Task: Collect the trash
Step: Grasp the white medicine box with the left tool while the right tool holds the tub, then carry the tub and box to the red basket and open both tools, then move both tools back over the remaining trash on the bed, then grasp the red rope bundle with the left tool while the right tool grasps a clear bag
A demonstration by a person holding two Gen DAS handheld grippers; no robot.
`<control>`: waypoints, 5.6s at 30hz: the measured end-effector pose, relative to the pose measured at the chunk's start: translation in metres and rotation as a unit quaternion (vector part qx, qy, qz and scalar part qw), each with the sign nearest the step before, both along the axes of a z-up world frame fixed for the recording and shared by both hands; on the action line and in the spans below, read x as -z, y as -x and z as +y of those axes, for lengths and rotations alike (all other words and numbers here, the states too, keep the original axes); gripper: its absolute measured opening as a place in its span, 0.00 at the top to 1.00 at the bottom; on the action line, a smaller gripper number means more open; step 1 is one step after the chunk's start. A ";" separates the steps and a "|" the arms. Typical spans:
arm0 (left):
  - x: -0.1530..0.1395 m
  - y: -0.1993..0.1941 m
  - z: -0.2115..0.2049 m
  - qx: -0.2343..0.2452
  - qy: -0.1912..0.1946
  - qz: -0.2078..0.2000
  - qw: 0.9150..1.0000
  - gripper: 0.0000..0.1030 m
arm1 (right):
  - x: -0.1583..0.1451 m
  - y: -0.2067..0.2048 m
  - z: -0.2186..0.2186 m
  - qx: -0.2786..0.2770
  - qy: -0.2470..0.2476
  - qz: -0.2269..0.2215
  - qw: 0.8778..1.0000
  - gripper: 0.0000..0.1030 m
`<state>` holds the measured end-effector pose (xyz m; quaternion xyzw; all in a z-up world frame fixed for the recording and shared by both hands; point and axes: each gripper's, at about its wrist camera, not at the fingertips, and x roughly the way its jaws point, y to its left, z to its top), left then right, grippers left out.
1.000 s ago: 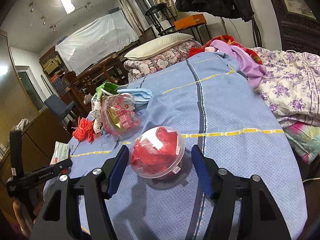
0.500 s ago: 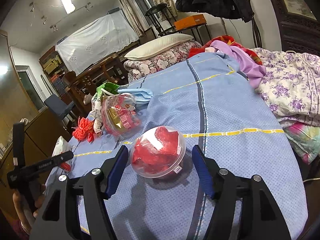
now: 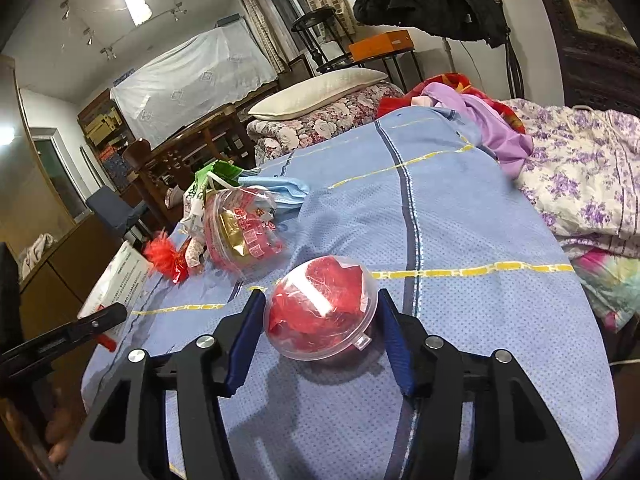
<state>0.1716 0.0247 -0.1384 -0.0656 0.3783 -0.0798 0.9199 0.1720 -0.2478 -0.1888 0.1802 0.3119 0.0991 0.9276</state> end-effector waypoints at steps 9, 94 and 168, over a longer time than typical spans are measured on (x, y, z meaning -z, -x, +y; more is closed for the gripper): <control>-0.019 0.027 -0.012 0.029 0.009 -0.025 0.999 0.78 | -0.026 0.023 0.018 -0.009 0.050 -0.048 0.998 0.46; -0.085 0.096 -0.147 0.190 0.048 -0.048 0.979 0.22 | -0.122 0.204 -0.151 0.126 0.100 -0.057 0.985 0.15; 0.007 -0.038 0.026 -0.001 0.094 -0.017 0.995 0.66 | -0.001 0.034 -0.001 0.018 0.126 0.028 0.992 0.10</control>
